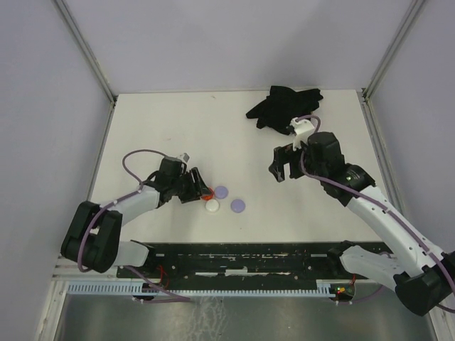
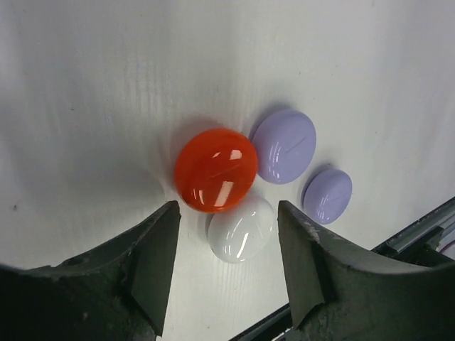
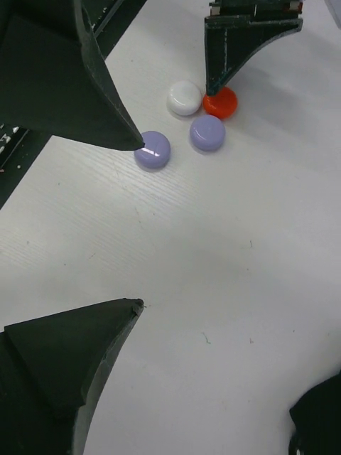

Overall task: Insert the wireless bluetooth earbuds into the charging case
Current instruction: Place the charging case at the center of the board, then reset both arms

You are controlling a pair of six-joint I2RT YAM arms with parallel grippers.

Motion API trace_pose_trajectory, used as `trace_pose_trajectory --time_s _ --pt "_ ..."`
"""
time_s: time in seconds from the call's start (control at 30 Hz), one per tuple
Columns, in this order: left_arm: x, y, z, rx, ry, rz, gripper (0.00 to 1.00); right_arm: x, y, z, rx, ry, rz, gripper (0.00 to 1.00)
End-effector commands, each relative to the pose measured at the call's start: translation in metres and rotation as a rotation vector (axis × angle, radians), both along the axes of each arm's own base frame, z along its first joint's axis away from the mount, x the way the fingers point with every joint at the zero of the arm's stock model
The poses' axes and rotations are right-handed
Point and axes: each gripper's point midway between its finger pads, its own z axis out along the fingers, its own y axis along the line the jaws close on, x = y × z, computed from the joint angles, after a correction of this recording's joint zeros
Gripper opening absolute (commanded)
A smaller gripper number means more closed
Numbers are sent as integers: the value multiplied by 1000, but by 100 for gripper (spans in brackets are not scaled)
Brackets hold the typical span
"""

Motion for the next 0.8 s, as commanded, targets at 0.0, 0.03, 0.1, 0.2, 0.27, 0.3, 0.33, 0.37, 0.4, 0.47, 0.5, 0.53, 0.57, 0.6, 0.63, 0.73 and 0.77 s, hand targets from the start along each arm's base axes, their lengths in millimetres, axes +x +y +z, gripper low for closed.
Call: trace_pose_trajectory --time_s 0.0,0.03,0.1,0.2,0.27,0.3,0.33,0.37,0.4,0.47,0.5,0.53,0.57,0.6,0.63,0.73,0.77 --pt "8 20 29 60 -91 98 66 -1 -32 13 -77 -50 -117 93" --pt "8 25 36 77 -110 117 67 -2 -38 14 -96 -54 -137 93" --pt "8 37 54 112 -149 165 71 -5 -52 18 -124 -68 -187 94" --pt "7 52 90 142 -229 224 79 -8 -75 20 -160 -90 -294 96" --pt "4 65 118 159 -292 267 89 -11 -93 23 -184 -108 -373 97" --pt "1 72 131 173 -323 289 99 -12 -102 24 -197 -120 -416 100" --pt "-2 78 145 180 -362 309 100 -14 -110 26 -207 -134 -449 99" --pt "-5 86 157 196 -394 332 99 -16 -116 28 -211 -147 -477 99" --pt "-9 94 171 202 -436 354 99 -17 -121 30 -213 -160 -501 99" --pt "-18 113 191 231 -507 421 99 -20 -131 34 -206 -188 -551 99" --pt "-24 122 204 228 -558 456 99 -22 -136 35 -204 -200 -577 99" --pt "-28 129 213 231 -597 481 99 -24 -141 36 -201 -210 -599 99" --pt "-33 135 221 232 -637 498 99 -26 -145 38 -198 -222 -615 99" --pt "-38 140 229 233 -676 507 99 -28 -148 39 -191 -234 -625 99" --pt "-42 144 235 233 -710 519 99 -30 -149 39 -187 -242 -624 99" --pt "-55 158 252 225 -798 565 99 -34 -152 42 -156 -272 -634 99" --pt "-59 161 258 215 -826 575 99 -35 -152 43 -149 -277 -635 99"
